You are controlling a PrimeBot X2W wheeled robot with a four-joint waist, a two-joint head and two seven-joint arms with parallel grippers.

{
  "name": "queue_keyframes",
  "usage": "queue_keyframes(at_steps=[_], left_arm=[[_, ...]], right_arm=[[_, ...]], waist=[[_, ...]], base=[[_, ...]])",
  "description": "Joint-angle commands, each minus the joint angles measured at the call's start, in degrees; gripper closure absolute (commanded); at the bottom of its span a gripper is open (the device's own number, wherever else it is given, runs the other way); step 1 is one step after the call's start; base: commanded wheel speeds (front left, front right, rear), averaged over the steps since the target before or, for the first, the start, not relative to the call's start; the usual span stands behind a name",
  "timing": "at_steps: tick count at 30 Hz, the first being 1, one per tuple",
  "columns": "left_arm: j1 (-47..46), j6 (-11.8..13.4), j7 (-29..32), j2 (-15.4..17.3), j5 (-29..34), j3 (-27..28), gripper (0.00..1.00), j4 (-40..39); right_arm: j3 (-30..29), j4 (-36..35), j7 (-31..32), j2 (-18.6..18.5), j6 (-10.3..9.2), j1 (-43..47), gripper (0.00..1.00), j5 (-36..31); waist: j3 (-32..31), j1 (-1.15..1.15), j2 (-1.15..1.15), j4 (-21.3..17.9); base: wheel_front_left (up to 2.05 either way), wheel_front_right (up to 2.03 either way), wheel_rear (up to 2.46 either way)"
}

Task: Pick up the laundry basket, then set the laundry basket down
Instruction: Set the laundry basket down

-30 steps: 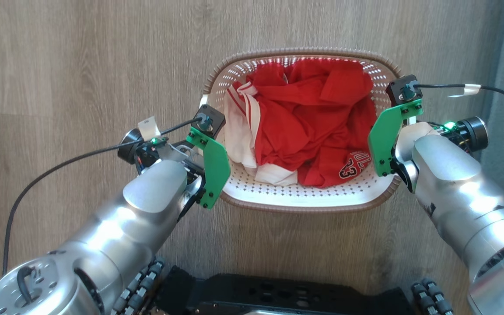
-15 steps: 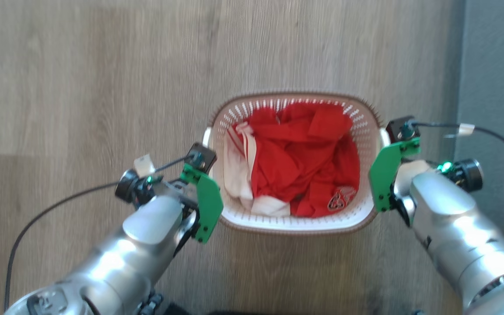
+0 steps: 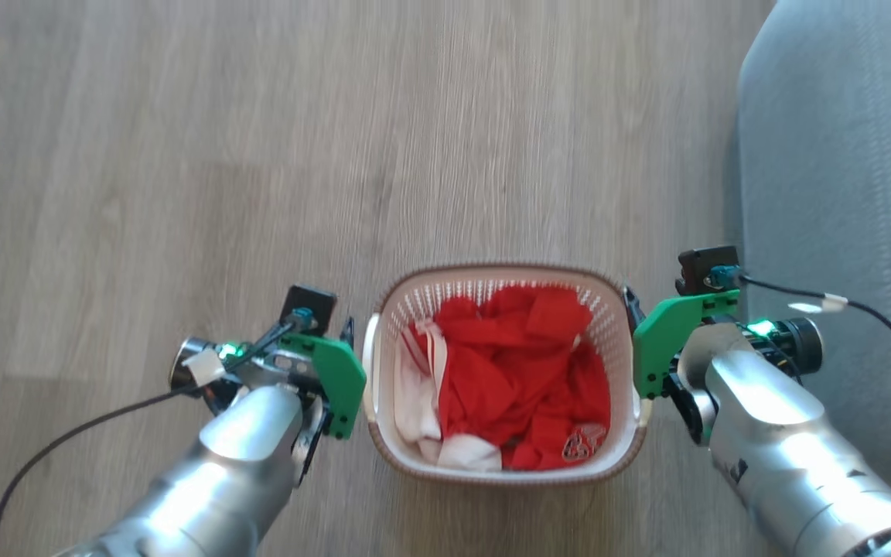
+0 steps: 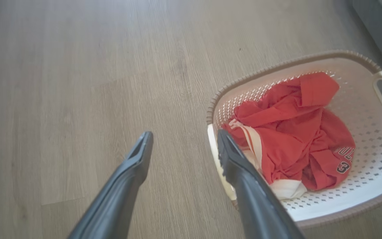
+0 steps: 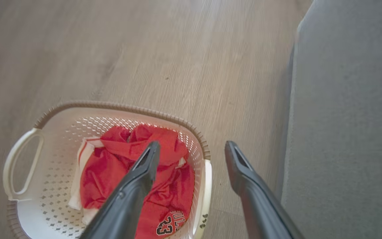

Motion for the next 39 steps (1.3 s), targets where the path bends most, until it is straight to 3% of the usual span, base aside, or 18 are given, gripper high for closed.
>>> queue_keyframes(at_steps=[1, 5, 8, 14, 16, 18, 28, 32, 35, 39], left_arm=[[-1.56, 1.72, -0.7, 1.5, 0.88, 3.17, 0.0, -2.75], [0.03, 7.11, -0.74, 5.57, 7.48, 12.08, 0.0, -15.26], [4.4, 9.92, -0.75, 8.39, 14.62, 20.56, 0.0, -26.35], [15.25, 9.37, -0.76, 9.31, 27.35, 34.47, 0.0, -43.42], [16.88, 9.09, -0.76, 9.03, 29.07, 36.77, 0.0, -46.0], [22.1, 7.61, -0.76, 7.56, 33.18, 43.52, 0.0, -53.09], [33.8, 1.31, -0.76, 2.63, 41.17, 55.46, 0.0, -63.82], [36.31, -1.19, -0.76, 1.51, 42.36, 56.89, 0.0, -62.48], [37.73, -4.4, -0.76, 0.94, 39.81, 58.41, 0.0, -60.76], [38.89, -7.51, -0.76, 0.76, 41.25, 58.74, 0.0, -59.02]], right_arm=[[0.42, -1.89, -2.14, 0.99, 0.39, 1.5, 0.0, 0.68], [-2.26, -3.94, -4.92, 1.0, 0.39, 1.8, 0.0, 0.57], [-8.13, -11.38, -5.12, 0.77, 0.39, 2.81, 0.0, -1.73], [-20.62, -31.33, -5.15, 0.86, 0.39, 12.84, 0.0, -11.86], [-21.92, -34.09, -5.16, 0.91, 0.39, 14.68, 0.0, -12.9], [-23.26, -41.89, -5.16, 0.97, 0.39, 19.57, 0.0, -13.66], [-25.86, -57.4, -5.16, 0.99, 0.39, 30.09, 0.0, -12.98], [-26.23, -60.05, -5.17, 1.0, 0.39, 33.58, 0.0, -12.99], [-26.43, -59.83, -5.17, 1.0, 0.39, 35.28, 0.0, -12.93], [-26.04, -58.29, -5.17, 1.0, 0.39, 36.38, 0.0, -13.27]], waist=[[-3.78, 0.01, -0.01, 0.12], [-6.58, 0.01, -0.01, 0.35], [-8.15, 0.01, -0.01, 0.1], [-10.63, 0.01, -0.01, -0.07], [-10.98, 0.01, -0.01, -0.11], [-12.0, 0.01, -0.01, -0.12], [-14.26, 0.01, -0.01, -0.03], [-15.13, 0.01, -0.01, 0.09], [-15.74, 0.01, -0.01, 0.16], [-16.49, 0.01, -0.01, -0.04]], base=[[0.0, 0.0, 0.0], [0.0, 0.0, 0.0], [0.0, 0.0, 0.0], [0.0, 0.0, 0.0], [0.0, 0.0, 0.0], [0.0, 0.0, 0.0], [0.0, 0.0, 0.0], [0.0, 0.0, 0.0], [0.0, 0.0, 0.0], [0.0, 0.0, 0.0]])
